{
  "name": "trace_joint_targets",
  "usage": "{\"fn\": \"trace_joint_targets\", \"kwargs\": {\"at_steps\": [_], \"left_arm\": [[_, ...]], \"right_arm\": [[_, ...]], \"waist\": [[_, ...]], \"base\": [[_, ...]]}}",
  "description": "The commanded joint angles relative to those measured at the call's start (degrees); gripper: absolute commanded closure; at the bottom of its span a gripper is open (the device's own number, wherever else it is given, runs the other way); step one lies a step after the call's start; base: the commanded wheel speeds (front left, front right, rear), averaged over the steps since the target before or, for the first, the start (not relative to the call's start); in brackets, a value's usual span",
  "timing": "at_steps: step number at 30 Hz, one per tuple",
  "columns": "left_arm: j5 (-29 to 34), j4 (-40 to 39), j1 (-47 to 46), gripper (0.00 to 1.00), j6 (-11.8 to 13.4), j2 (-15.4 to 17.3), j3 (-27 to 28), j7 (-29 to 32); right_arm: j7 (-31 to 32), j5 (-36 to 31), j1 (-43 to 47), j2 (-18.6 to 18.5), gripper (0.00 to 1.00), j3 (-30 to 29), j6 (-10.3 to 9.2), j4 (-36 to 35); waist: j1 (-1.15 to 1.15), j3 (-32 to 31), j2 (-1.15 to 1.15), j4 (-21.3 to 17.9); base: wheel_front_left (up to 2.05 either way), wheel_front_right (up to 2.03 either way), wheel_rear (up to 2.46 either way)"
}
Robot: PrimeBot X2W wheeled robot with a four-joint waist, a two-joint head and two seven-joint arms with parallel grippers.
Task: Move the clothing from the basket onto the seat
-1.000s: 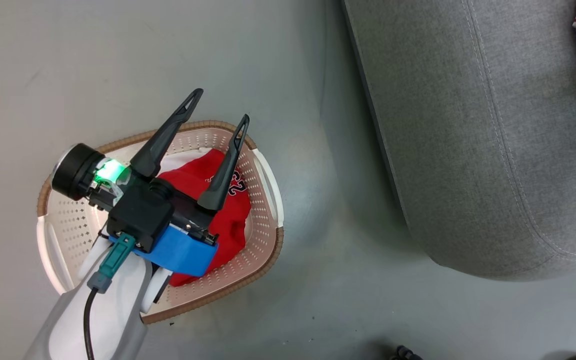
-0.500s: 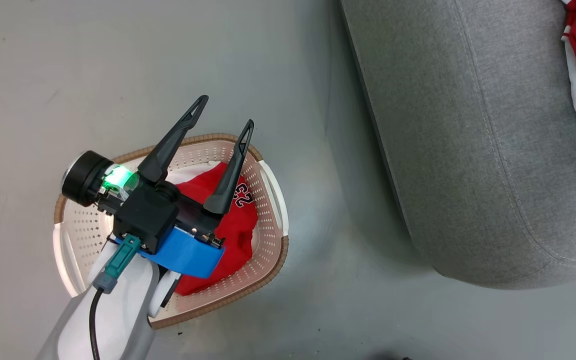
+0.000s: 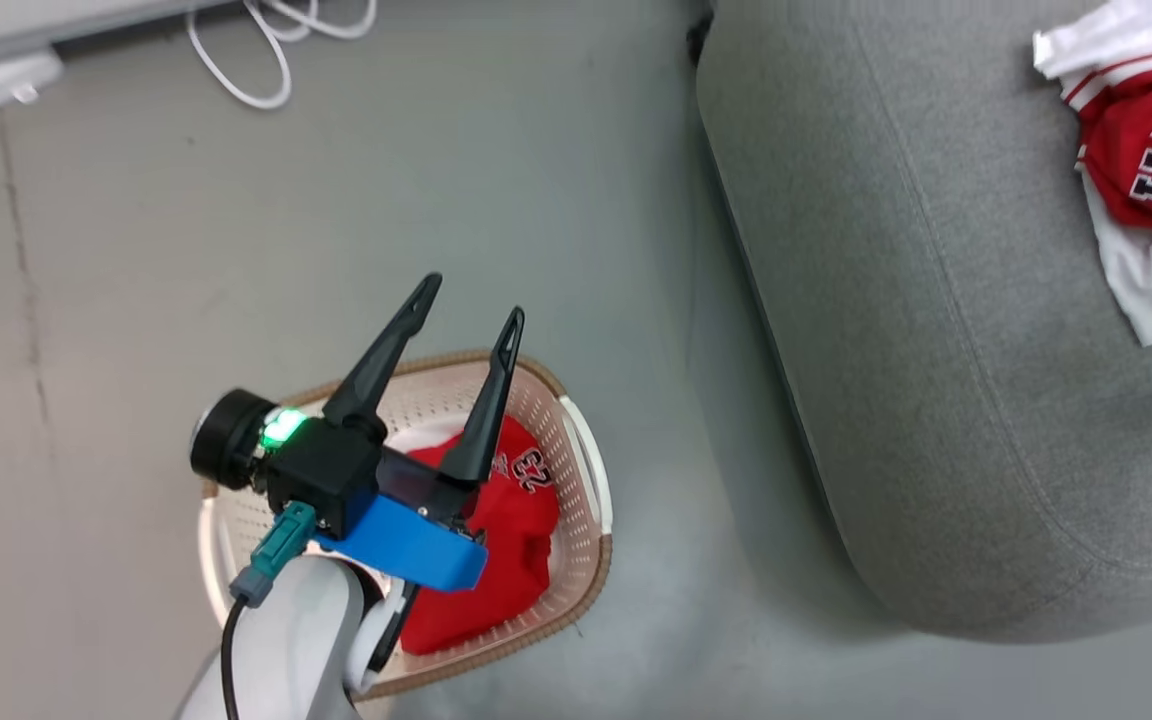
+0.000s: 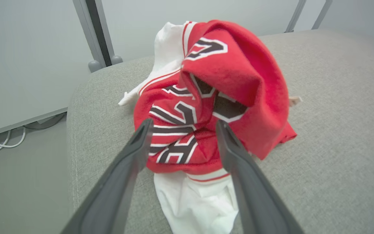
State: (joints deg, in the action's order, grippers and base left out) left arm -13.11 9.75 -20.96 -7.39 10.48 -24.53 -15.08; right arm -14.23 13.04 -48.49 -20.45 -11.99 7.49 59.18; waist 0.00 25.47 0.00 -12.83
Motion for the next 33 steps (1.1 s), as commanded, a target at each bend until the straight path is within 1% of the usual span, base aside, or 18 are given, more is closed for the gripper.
{"fn": "trace_joint_targets", "kwargs": {"at_steps": [1,7,13,19,25,33], "left_arm": [[-0.27,0.48,1.03,0.00,-0.12,-0.35,0.61,-0.14],[-0.76,2.96,6.21,0.00,-0.13,-2.60,2.77,-0.14],[-0.73,5.39,9.72,0.00,-0.13,-4.20,5.54,-0.14],[-0.44,7.34,12.77,0.00,-0.13,-4.59,8.51,-0.14],[-0.58,9.86,14.00,0.00,-0.13,-4.55,10.58,-0.14],[-0.13,11.55,15.00,0.00,-0.13,-4.70,12.86,-0.14]], "right_arm": [[-0.35,-0.03,1.78,0.33,0.00,0.54,0.01,-0.76],[-0.84,-2.42,10.24,1.44,0.00,4.04,0.01,-5.91],[-0.65,-3.87,19.18,4.19,0.00,5.87,0.01,-13.23],[2.01,-6.17,27.22,8.45,0.00,7.22,0.01,-23.97],[6.02,-7.80,34.62,12.69,0.00,7.00,0.01,-36.14],[11.23,-9.16,43.79,16.40,0.00,6.71,0.01,-49.67]], "waist": [[0.00,-4.56,0.00,2.01],[0.00,-11.84,0.00,4.51],[0.00,-17.53,0.00,7.74],[0.00,-21.46,0.00,9.98],[0.00,-24.32,0.00,12.53],[0.00,-26.41,0.00,15.27]], "base": [[0.00,0.00,0.00],[0.00,0.00,0.00],[0.00,0.00,0.00],[0.00,0.00,0.00],[0.00,0.00,0.00],[0.00,0.00,0.00]]}}
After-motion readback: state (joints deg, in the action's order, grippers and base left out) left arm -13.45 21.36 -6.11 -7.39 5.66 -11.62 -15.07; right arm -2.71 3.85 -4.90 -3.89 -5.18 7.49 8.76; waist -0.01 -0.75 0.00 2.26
